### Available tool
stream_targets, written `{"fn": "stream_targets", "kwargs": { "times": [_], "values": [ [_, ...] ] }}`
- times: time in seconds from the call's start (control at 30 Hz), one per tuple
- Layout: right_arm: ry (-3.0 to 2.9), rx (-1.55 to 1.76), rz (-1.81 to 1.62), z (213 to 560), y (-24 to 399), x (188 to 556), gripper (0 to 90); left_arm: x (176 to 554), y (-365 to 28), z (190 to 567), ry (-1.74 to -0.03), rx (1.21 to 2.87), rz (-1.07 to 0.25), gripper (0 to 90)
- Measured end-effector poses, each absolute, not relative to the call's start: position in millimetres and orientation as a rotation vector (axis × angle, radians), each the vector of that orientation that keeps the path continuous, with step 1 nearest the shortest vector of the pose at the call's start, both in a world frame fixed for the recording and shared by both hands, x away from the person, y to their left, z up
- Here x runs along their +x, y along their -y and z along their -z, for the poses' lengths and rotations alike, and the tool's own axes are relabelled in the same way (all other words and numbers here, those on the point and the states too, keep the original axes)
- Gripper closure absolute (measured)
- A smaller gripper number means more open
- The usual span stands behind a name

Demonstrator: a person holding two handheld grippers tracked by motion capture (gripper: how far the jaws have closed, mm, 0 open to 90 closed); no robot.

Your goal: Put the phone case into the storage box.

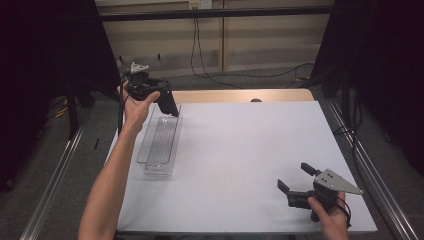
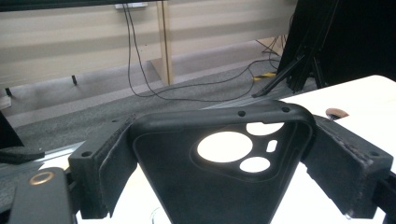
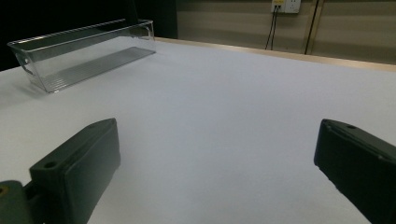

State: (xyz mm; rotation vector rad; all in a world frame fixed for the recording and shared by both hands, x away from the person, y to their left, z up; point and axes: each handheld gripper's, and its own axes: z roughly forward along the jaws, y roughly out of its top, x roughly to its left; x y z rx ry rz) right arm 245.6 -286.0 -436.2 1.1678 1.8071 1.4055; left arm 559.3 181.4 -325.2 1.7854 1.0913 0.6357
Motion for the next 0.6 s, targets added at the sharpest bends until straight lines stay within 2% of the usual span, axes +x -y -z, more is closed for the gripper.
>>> {"fn": "stream_targets", "kwargs": {
  "times": [0.6],
  "values": [
    [-1.813, 1.172, -1.404, 436, 286, 245, 0.0, 567, -181, 340, -1.101, 1.804, -0.62, 13.7]
  ]
}}
